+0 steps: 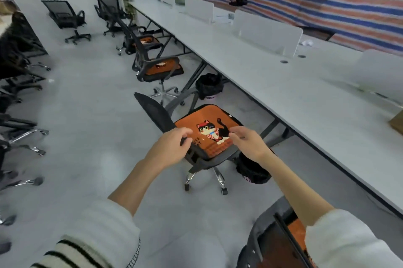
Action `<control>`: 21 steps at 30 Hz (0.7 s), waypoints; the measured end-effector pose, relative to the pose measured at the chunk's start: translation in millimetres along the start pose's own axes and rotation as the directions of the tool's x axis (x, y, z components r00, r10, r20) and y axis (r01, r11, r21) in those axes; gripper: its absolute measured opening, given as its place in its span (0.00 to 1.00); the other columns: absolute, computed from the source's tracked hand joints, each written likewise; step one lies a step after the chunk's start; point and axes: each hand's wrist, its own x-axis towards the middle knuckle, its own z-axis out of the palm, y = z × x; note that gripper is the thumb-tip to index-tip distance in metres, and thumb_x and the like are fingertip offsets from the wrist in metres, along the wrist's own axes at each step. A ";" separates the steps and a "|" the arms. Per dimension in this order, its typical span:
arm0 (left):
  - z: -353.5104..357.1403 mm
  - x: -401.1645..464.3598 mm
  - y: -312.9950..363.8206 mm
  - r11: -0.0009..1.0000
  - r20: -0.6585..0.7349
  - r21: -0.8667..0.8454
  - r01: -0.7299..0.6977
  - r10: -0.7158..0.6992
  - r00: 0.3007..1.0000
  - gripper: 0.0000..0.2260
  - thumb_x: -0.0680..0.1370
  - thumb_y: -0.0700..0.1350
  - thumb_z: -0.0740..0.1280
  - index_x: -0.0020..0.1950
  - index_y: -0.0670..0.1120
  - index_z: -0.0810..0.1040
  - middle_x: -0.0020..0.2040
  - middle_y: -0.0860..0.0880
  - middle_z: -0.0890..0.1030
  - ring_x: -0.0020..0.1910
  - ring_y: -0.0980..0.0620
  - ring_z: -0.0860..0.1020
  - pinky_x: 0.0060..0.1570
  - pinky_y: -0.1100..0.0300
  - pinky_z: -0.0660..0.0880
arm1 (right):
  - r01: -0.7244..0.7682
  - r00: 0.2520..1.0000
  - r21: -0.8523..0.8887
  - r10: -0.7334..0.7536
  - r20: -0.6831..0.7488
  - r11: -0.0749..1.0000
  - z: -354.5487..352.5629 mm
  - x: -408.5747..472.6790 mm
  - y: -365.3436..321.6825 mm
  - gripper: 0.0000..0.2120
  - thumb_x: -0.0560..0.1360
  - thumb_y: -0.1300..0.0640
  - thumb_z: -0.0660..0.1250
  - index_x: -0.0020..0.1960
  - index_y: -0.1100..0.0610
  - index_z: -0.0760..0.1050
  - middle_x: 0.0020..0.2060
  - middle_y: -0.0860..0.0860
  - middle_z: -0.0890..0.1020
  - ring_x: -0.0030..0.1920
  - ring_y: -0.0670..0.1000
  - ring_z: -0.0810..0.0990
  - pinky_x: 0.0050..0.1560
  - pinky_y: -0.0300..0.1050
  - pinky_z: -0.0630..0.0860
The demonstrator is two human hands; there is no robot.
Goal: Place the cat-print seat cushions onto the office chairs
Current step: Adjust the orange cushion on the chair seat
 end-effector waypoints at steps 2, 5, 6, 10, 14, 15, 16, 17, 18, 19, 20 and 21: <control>-10.4 34.6 -21.0 1.000 0.011 -0.010 0.024 -0.024 1.000 0.16 0.80 0.46 0.59 0.68 0.48 0.71 0.65 0.49 0.76 0.64 0.52 0.73 0.63 0.56 0.71 | -0.039 0.998 -0.021 0.040 0.040 0.999 8.9 35.2 -7.4 0.19 0.80 0.50 0.58 0.68 0.55 0.70 0.63 0.54 0.77 0.63 0.53 0.74 0.65 0.48 0.70; -16.1 85.8 -49.3 0.999 0.042 -0.021 0.048 -0.047 0.998 0.16 0.81 0.46 0.59 0.69 0.47 0.70 0.65 0.48 0.75 0.64 0.51 0.74 0.63 0.56 0.71 | -0.076 0.995 -0.049 0.078 0.059 0.996 20.9 83.4 -9.1 0.20 0.80 0.49 0.58 0.70 0.55 0.67 0.65 0.53 0.75 0.64 0.53 0.73 0.64 0.46 0.70; -15.0 102.9 -56.7 0.999 0.055 -0.026 0.046 -0.045 0.997 0.16 0.81 0.46 0.59 0.69 0.47 0.70 0.65 0.48 0.75 0.64 0.51 0.74 0.63 0.55 0.71 | -0.090 0.995 -0.036 0.091 0.046 0.995 25.3 98.2 -8.0 0.20 0.80 0.50 0.58 0.70 0.55 0.67 0.65 0.53 0.75 0.64 0.53 0.73 0.65 0.46 0.70; 5.6 186.4 -83.7 0.999 0.152 -0.031 0.010 -0.005 0.988 0.17 0.81 0.47 0.59 0.69 0.48 0.70 0.66 0.49 0.75 0.64 0.51 0.73 0.63 0.55 0.71 | -0.210 0.975 0.089 0.215 -0.060 0.974 49.4 166.5 6.3 0.18 0.80 0.53 0.58 0.69 0.56 0.68 0.66 0.53 0.74 0.65 0.53 0.73 0.64 0.46 0.69; 34.2 290.0 -116.6 0.997 0.321 -0.012 -0.071 0.071 0.944 0.18 0.81 0.47 0.59 0.71 0.47 0.67 0.67 0.47 0.73 0.65 0.50 0.72 0.64 0.56 0.70 | -0.345 0.927 0.158 0.362 -0.095 0.925 75.9 248.3 32.2 0.19 0.80 0.52 0.58 0.70 0.56 0.67 0.65 0.54 0.75 0.64 0.53 0.74 0.57 0.41 0.70; 43.2 322.3 -129.7 0.997 0.371 0.001 -0.080 0.074 0.926 0.19 0.81 0.47 0.59 0.71 0.47 0.67 0.68 0.46 0.72 0.66 0.50 0.71 0.64 0.55 0.69 | -0.390 0.904 0.190 0.414 -0.108 0.901 83.1 272.5 41.5 0.20 0.80 0.52 0.58 0.70 0.56 0.66 0.64 0.54 0.75 0.63 0.53 0.74 0.56 0.41 0.70; 48.9 341.7 -137.7 0.997 0.412 0.016 -0.080 0.066 0.909 0.19 0.81 0.48 0.58 0.72 0.47 0.66 0.69 0.46 0.71 0.67 0.49 0.70 0.65 0.55 0.69 | -0.423 0.883 0.211 0.453 -0.121 0.881 85.4 285.0 46.0 0.20 0.80 0.52 0.58 0.70 0.56 0.66 0.64 0.54 0.75 0.63 0.53 0.74 0.55 0.40 0.69; 56.5 368.4 -150.5 0.997 0.473 0.031 -0.074 0.051 0.879 0.20 0.81 0.48 0.58 0.72 0.46 0.65 0.70 0.45 0.70 0.68 0.49 0.70 0.65 0.55 0.68 | -0.462 0.857 0.237 0.499 -0.129 0.855 90.1 303.8 52.6 0.20 0.80 0.52 0.58 0.71 0.56 0.66 0.64 0.54 0.75 0.62 0.52 0.74 0.54 0.40 0.69; 64.8 392.6 -163.5 0.996 0.526 0.053 -0.068 0.030 0.850 0.20 0.81 0.48 0.58 0.73 0.46 0.64 0.70 0.45 0.69 0.68 0.48 0.69 0.66 0.54 0.67 | -0.502 0.828 0.260 0.545 -0.133 0.825 95.2 320.8 59.7 0.20 0.80 0.52 0.57 0.71 0.56 0.65 0.64 0.54 0.75 0.62 0.52 0.75 0.52 0.40 0.70; 73.4 414.7 -176.3 0.995 0.571 0.076 -0.061 0.007 0.821 0.21 0.81 0.48 0.58 0.73 0.46 0.63 0.71 0.45 0.68 0.69 0.48 0.68 0.66 0.54 0.66 | -0.534 0.802 0.278 0.583 -0.132 0.798 99.6 335.3 66.7 0.21 0.80 0.52 0.57 0.71 0.56 0.64 0.64 0.53 0.75 0.60 0.52 0.75 0.51 0.39 0.70; 82.4 436.1 -188.7 0.994 0.609 0.096 -0.062 -0.009 0.793 0.21 0.81 0.48 0.58 0.74 0.45 0.62 0.72 0.44 0.67 0.70 0.47 0.67 0.68 0.53 0.66 | -0.570 0.773 0.291 0.622 -0.129 0.768 103.4 348.7 73.3 0.21 0.80 0.52 0.57 0.72 0.56 0.64 0.64 0.53 0.76 0.56 0.52 0.76 0.50 0.39 0.70; 92.8 456.4 -201.7 0.992 0.639 0.116 -0.054 -0.033 0.768 0.22 0.81 0.48 0.58 0.74 0.45 0.61 0.72 0.44 0.66 0.71 0.47 0.66 0.69 0.53 0.65 | -0.606 0.742 0.303 0.660 -0.117 0.735 108.1 360.9 81.7 0.21 0.80 0.52 0.57 0.72 0.56 0.64 0.63 0.53 0.76 0.53 0.51 0.76 0.47 0.38 0.71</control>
